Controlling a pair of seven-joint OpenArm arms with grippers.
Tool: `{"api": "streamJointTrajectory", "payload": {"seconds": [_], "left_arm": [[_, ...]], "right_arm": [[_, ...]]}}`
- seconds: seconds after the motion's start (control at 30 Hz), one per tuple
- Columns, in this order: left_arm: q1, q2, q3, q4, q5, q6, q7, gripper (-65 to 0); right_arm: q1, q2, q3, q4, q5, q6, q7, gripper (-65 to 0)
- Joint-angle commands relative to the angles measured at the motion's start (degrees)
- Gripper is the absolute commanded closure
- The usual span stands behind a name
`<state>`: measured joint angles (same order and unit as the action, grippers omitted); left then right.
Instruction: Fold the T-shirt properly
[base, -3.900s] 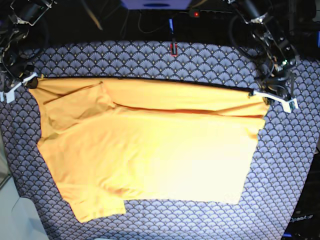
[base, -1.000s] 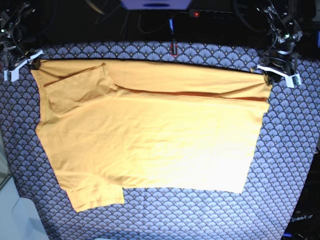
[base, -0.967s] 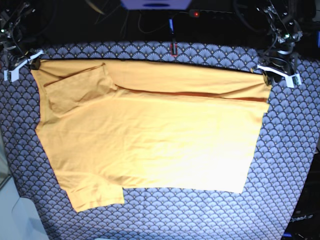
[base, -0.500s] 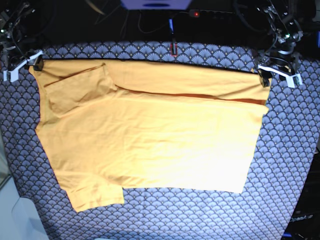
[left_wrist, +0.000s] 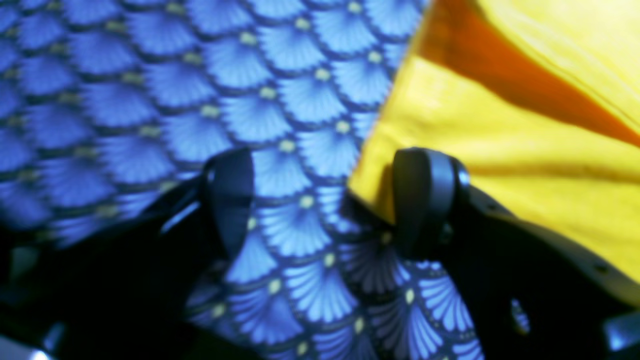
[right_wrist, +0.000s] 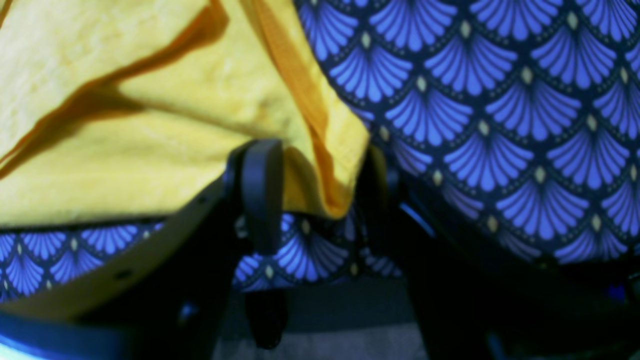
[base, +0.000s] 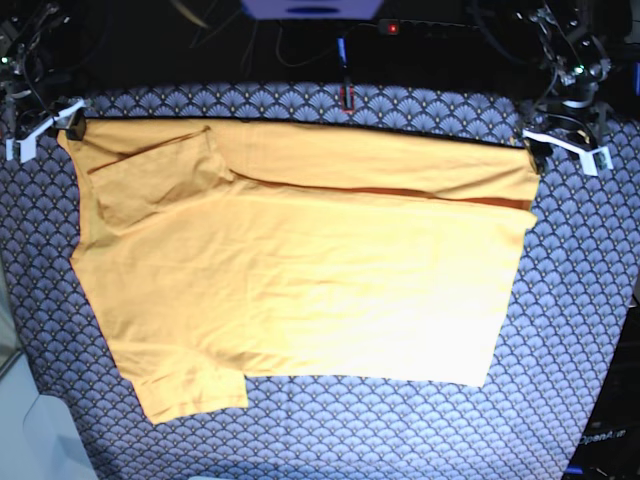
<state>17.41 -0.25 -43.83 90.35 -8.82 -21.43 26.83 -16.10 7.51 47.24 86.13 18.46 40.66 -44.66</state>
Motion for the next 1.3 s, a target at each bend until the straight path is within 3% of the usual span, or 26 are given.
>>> {"api": "streamJointTrajectory", "payload": {"seconds": [0.0, 0.27, 0.47, 0.87, 1.03, 1.27], "left_arm": [[-0.31, -0.41, -0.17, 1.83, -0.54, -0.24, -1.38, -42.9], [-0.31, -0.41, -0.08, 2.09, -0.63, -0.24, -1.29, -42.9], [-0.31, 0.38, -0.17, 2.01, -0.54, -3.58, -1.29, -42.9], [-0.05, 0.38, -0.17, 2.36, -0.54, -3.76, -1.29, -42.9], [0.48, 0.47, -0.17, 3.06, -0.63, -3.76, -1.29, -42.9], [0.48, 0.47, -0.08, 3.24, -0.63, -3.76, -1.29, -42.9]], "right_arm": [[-0.74, 0.54, 0.36, 0.07, -1.89, -0.66, -2.32, -27.6], [-0.74, 0.71, 0.36, 0.07, -1.89, -0.66, -2.24, -34.1], [-0.83, 0.80, 0.45, 0.07, -1.89, -0.66, -2.59, -34.0], [-0.83, 0.98, 5.99, 0.25, -1.89, -0.66, -2.06, -34.0], [-1.70, 2.82, 5.99, 2.00, -1.89, -0.66, -2.06, -34.0], [-1.18, 2.91, 5.72, 6.49, -1.89, -0.66, -2.32, -34.0]]}}
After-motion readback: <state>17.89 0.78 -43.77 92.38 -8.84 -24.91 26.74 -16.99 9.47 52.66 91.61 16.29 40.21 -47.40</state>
